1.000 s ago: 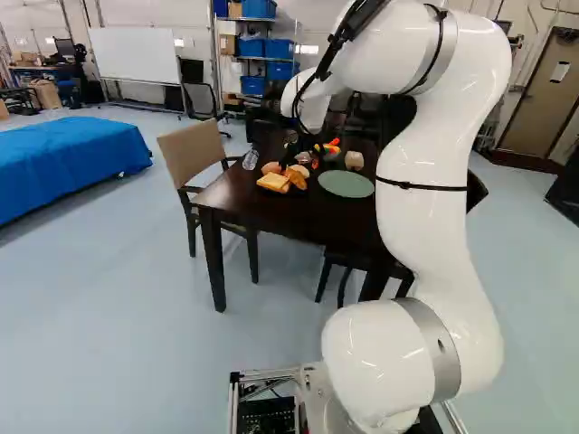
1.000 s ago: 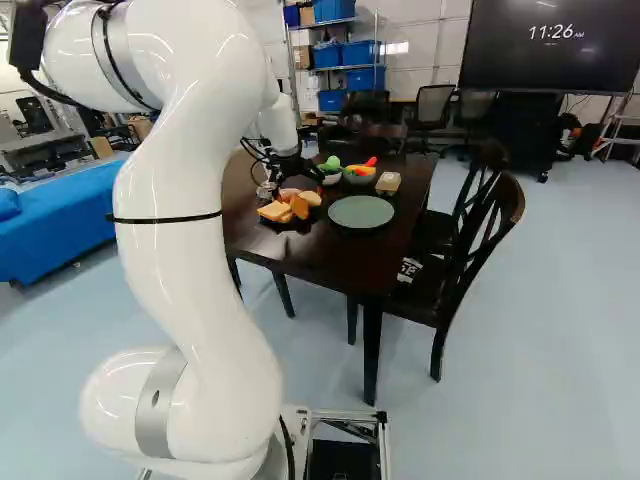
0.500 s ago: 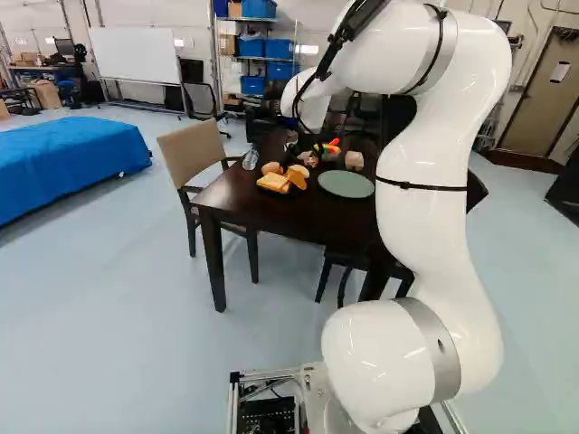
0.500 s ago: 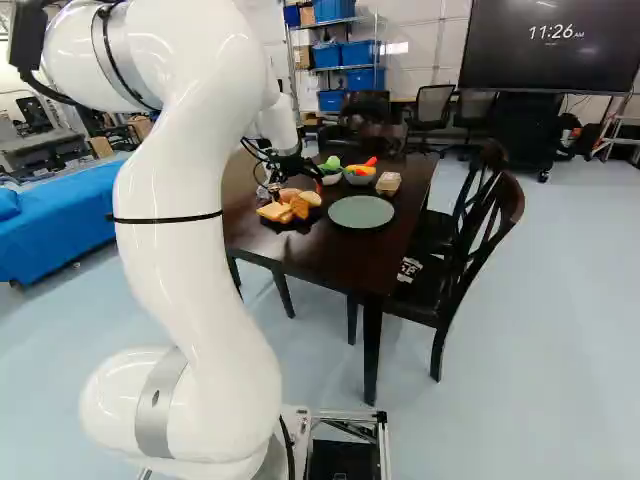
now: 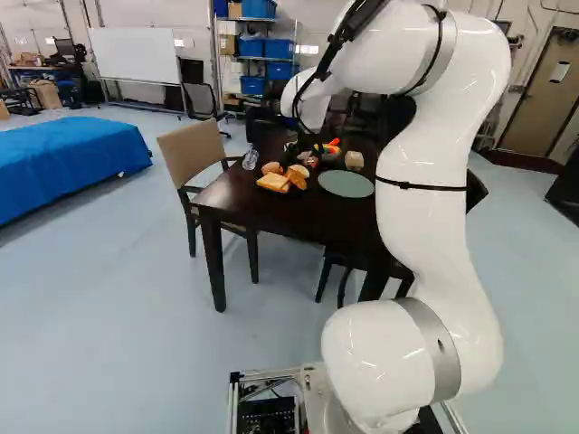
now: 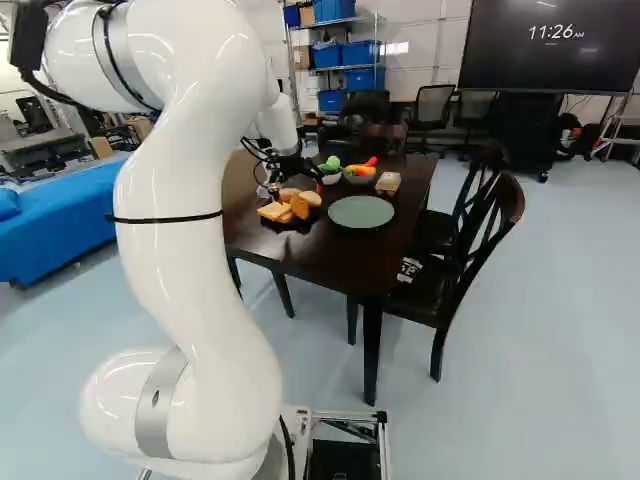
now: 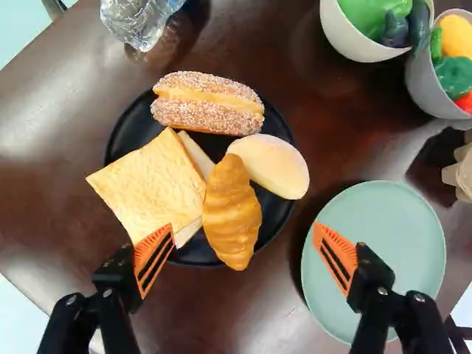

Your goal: Move the croissant to the empty plate

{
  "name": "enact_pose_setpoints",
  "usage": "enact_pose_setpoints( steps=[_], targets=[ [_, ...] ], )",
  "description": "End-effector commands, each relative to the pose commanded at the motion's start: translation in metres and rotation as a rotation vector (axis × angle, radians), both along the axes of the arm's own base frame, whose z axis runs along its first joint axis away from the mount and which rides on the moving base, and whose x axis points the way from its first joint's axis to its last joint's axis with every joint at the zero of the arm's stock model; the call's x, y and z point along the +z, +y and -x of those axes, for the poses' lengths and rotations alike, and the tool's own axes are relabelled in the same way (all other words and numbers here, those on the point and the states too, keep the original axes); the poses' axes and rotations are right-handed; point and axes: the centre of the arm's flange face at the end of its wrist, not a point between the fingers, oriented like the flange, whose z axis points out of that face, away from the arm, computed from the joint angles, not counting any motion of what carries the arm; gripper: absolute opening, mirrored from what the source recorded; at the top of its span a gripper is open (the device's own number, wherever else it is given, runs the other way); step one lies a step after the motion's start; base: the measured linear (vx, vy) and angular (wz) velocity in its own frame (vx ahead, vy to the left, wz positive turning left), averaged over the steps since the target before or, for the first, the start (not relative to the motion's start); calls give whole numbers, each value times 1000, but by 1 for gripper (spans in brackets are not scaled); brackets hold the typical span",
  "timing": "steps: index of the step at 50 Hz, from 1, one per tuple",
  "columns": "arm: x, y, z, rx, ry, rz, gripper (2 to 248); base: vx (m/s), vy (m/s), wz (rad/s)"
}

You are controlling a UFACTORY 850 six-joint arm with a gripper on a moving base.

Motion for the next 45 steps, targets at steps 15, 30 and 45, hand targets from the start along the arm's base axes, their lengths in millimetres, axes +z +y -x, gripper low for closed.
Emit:
enact_pose_setpoints(
  steps=[15, 30, 45],
  targets=[
    [0, 1, -1, 1, 0, 0, 247, 0, 0, 0],
    [0, 1, -1, 1, 0, 0, 246, 0, 0, 0],
    [0, 1, -1, 1, 0, 0, 216, 0, 0, 0]
  ],
)
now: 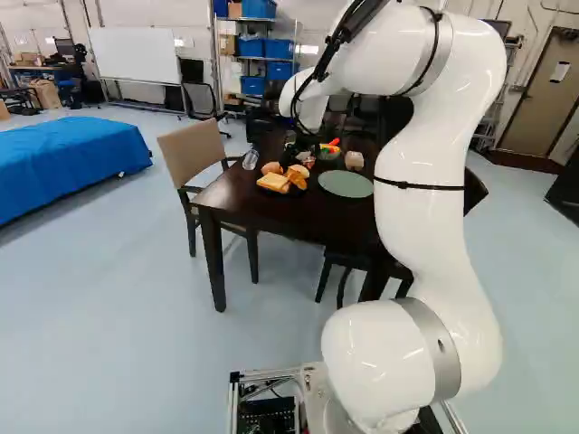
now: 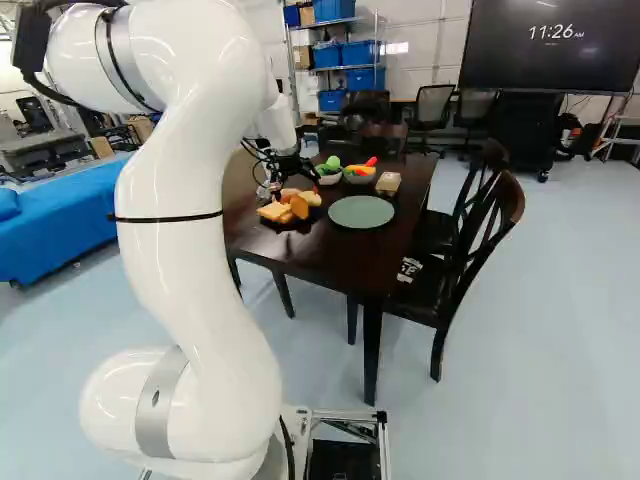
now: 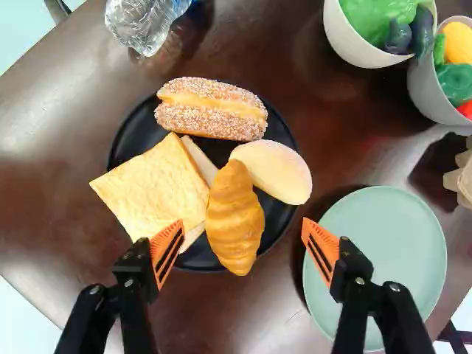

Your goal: Move the croissant to the empty plate

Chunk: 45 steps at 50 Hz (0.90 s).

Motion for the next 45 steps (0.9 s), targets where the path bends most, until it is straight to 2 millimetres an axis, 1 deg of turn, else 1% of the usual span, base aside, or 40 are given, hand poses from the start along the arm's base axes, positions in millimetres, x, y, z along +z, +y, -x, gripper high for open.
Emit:
enact_pose_setpoints(
  steps=[12, 13, 17, 18, 22, 23, 45],
  targets=[
    [0, 0, 0, 0, 0, 0, 218, 0, 0, 0],
    [0, 0, 0, 0, 0, 0, 211, 0, 0, 0],
    [0, 0, 0, 0, 0, 0, 211, 0, 0, 0],
    [0, 0, 0, 0, 0, 0, 197, 0, 0, 0],
    [0, 0, 0, 0, 0, 0, 197, 0, 0, 0],
    [0, 0, 0, 0, 0, 0, 191, 0, 0, 0],
    [0, 0, 0, 0, 0, 0, 193, 0, 0, 0]
  ],
)
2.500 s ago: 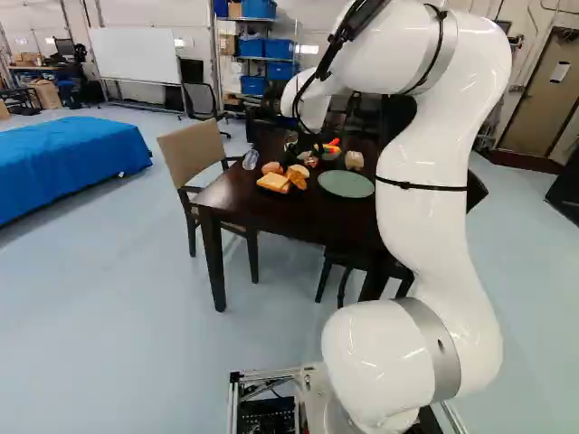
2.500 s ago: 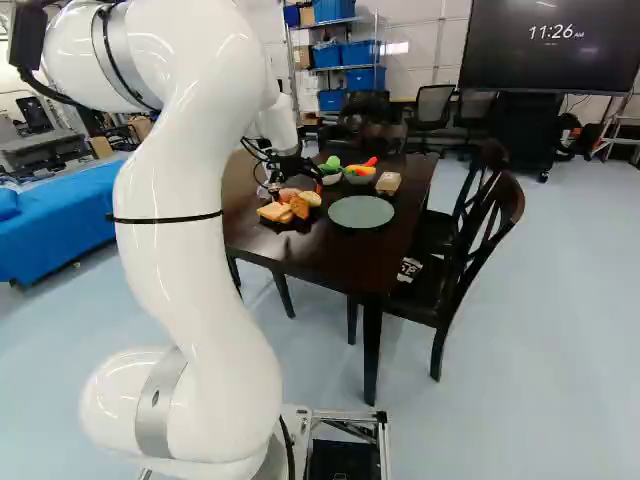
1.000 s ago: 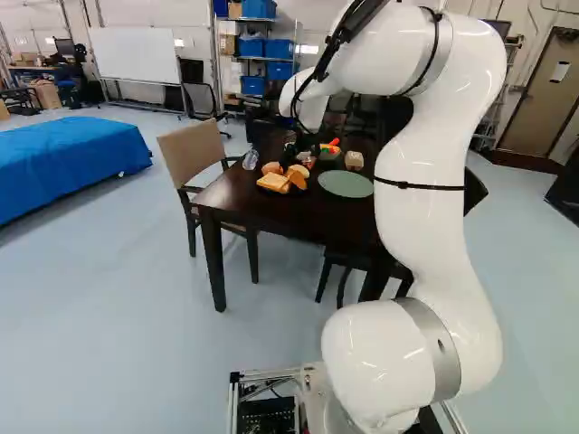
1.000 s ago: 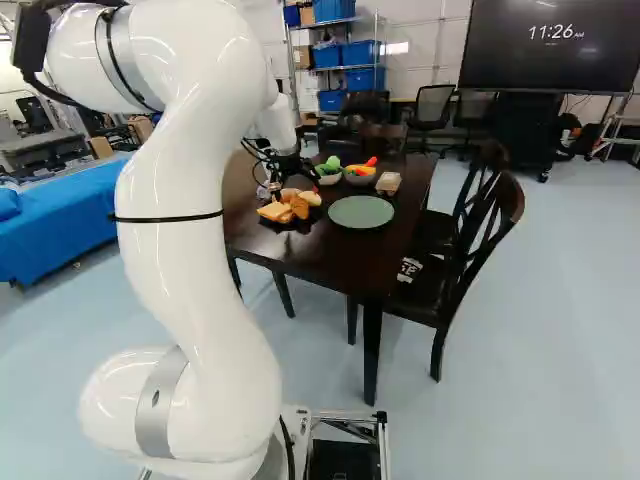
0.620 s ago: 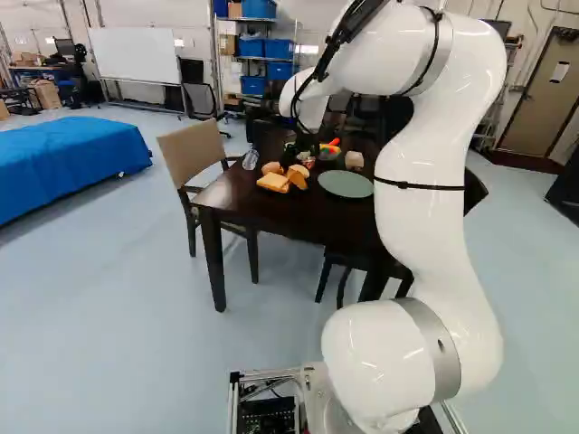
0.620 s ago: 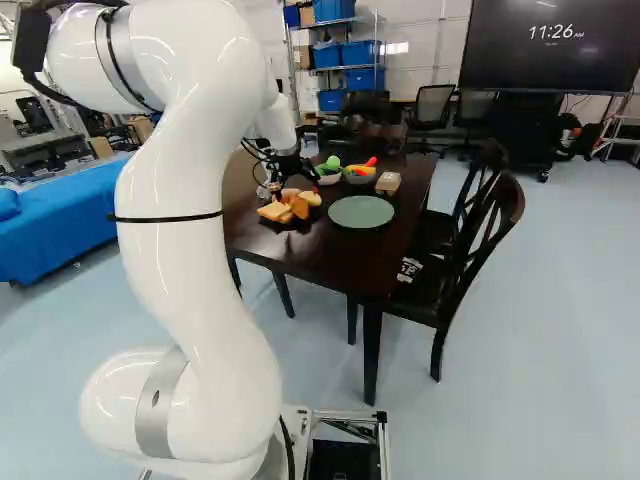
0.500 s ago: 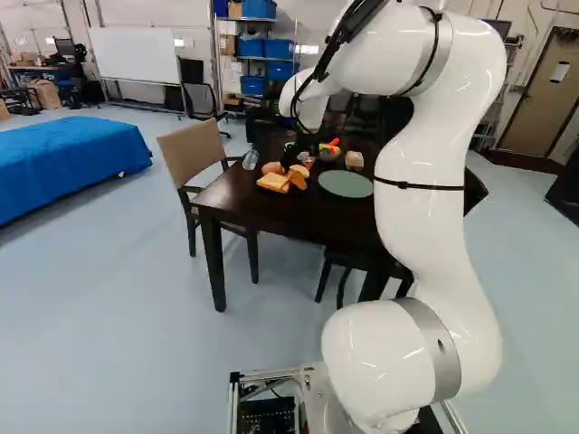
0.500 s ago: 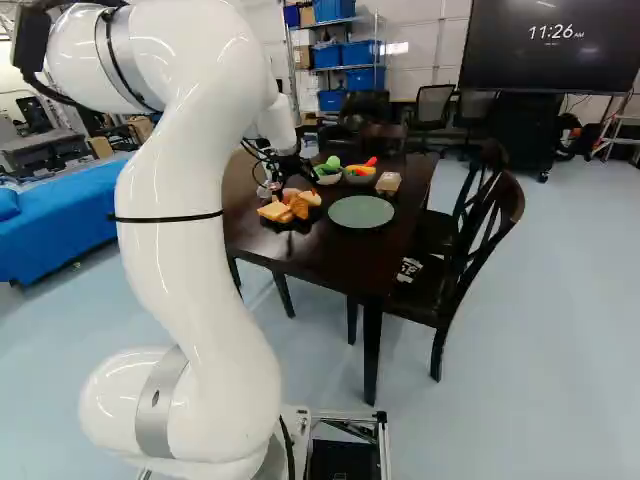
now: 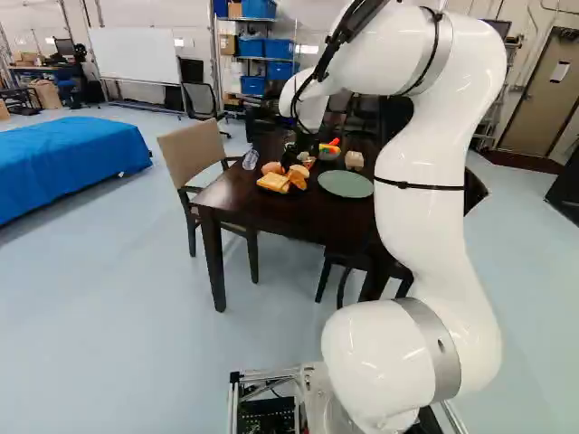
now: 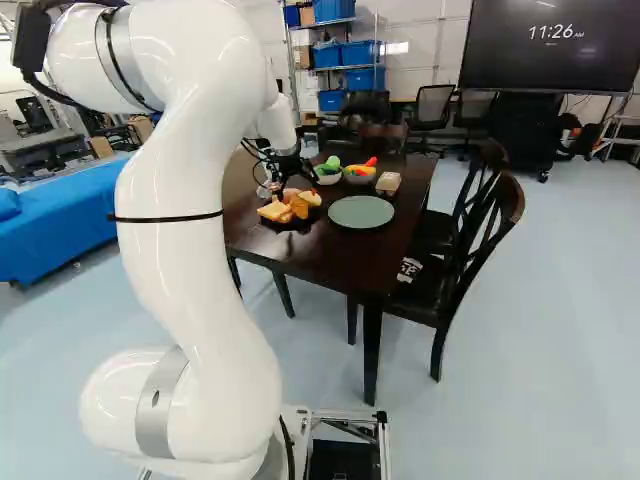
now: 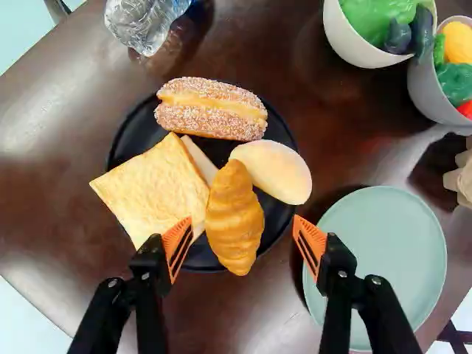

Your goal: Move the croissant to the empty plate

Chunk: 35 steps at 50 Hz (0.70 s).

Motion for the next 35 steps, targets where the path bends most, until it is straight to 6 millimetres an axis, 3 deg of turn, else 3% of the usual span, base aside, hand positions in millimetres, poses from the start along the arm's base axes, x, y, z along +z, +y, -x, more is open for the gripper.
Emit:
enact_pose_setpoints(
  steps=[35],
  targets=[
    [0, 0, 1, 0, 13, 0, 193, 0, 0, 0]
  ],
)
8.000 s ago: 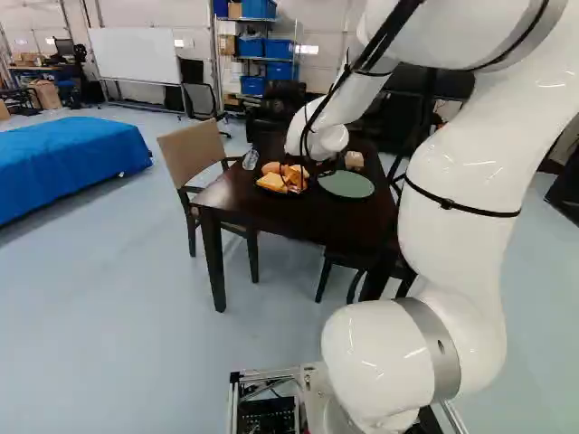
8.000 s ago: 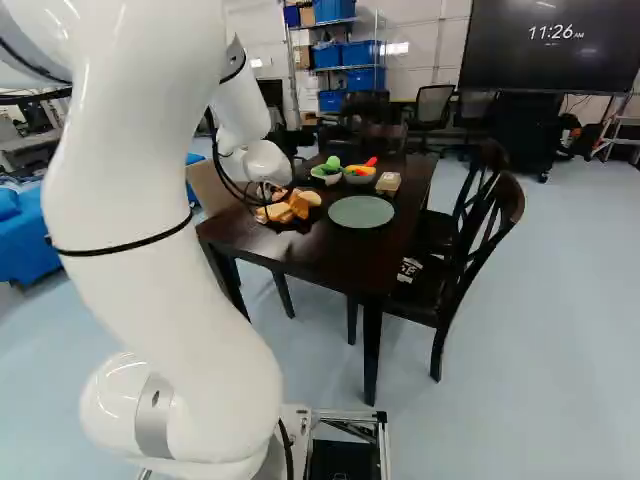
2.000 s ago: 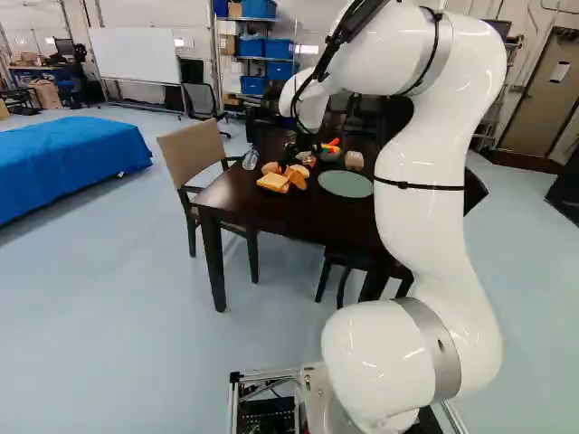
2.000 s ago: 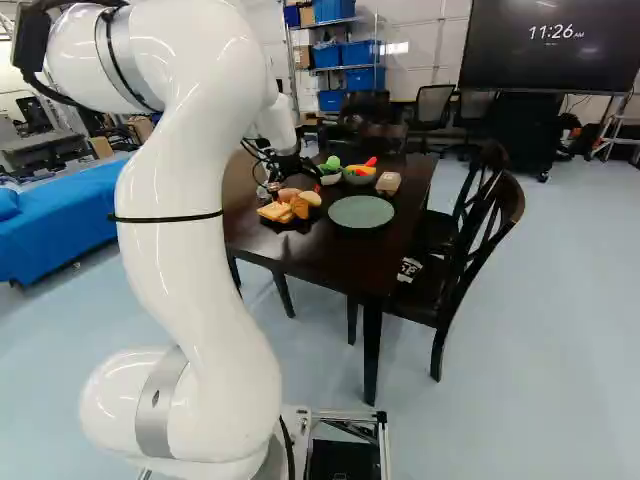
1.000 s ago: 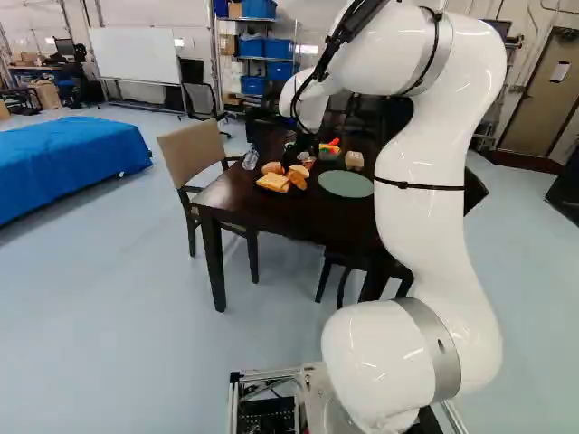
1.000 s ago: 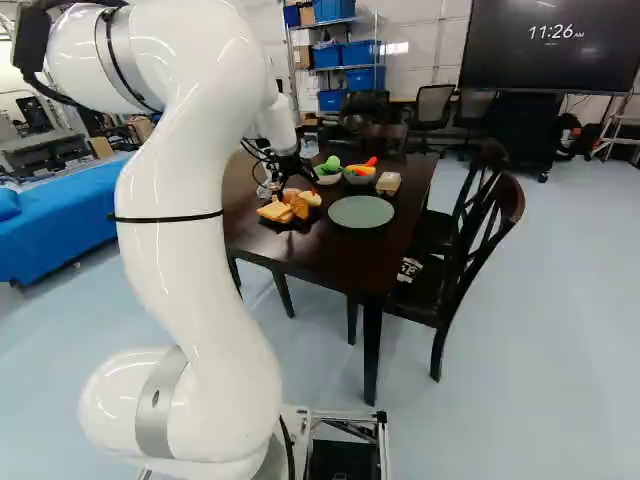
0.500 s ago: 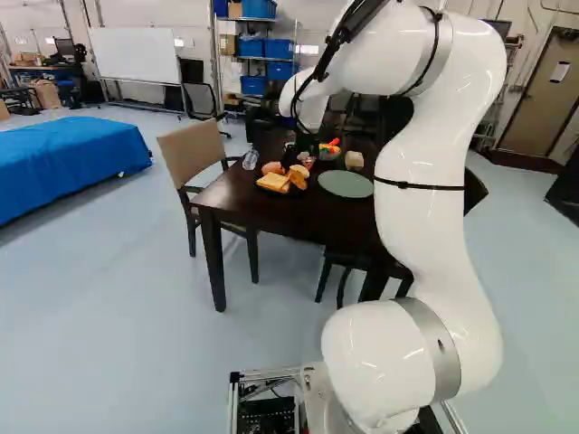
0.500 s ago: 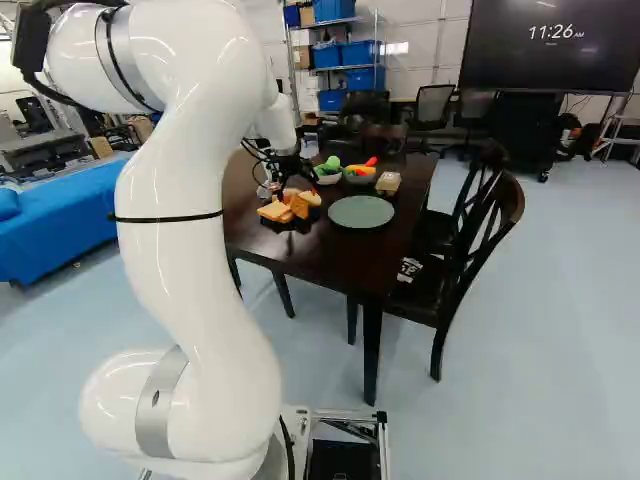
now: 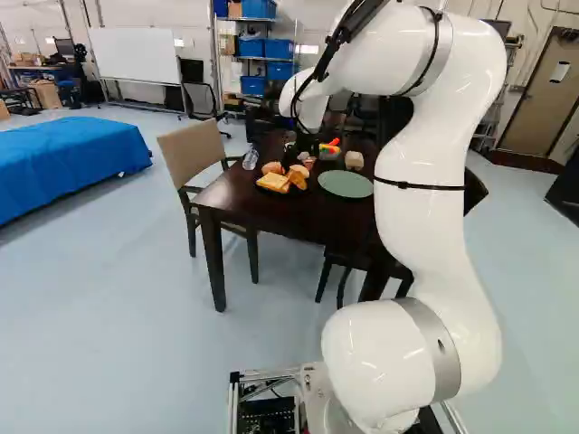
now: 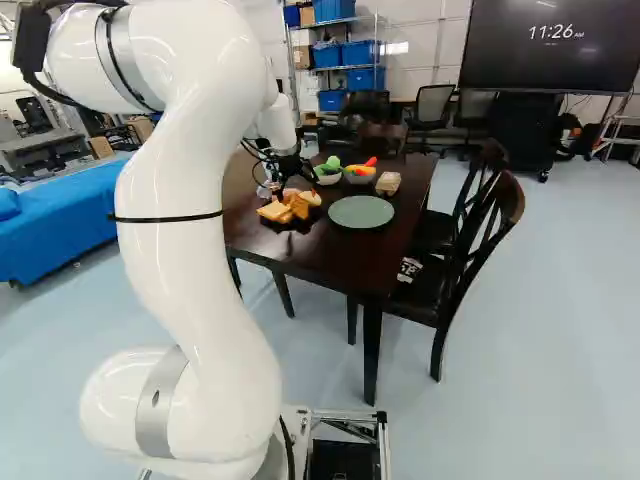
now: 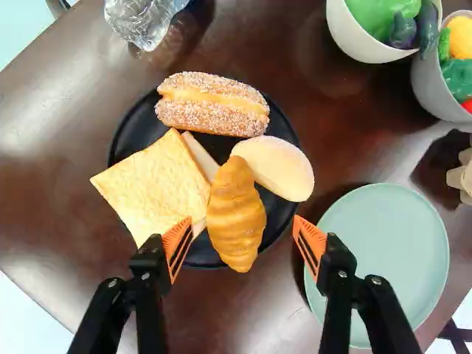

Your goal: Move the croissant to the empty plate

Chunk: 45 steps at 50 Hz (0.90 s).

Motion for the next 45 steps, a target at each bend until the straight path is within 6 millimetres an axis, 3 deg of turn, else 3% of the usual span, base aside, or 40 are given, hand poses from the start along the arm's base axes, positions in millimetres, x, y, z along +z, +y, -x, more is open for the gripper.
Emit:
enact_pose_setpoints(
  steps=[45],
  targets=[
    [-13, 0, -4, 0, 19, 1, 193, 0, 0, 0]
  ],
)
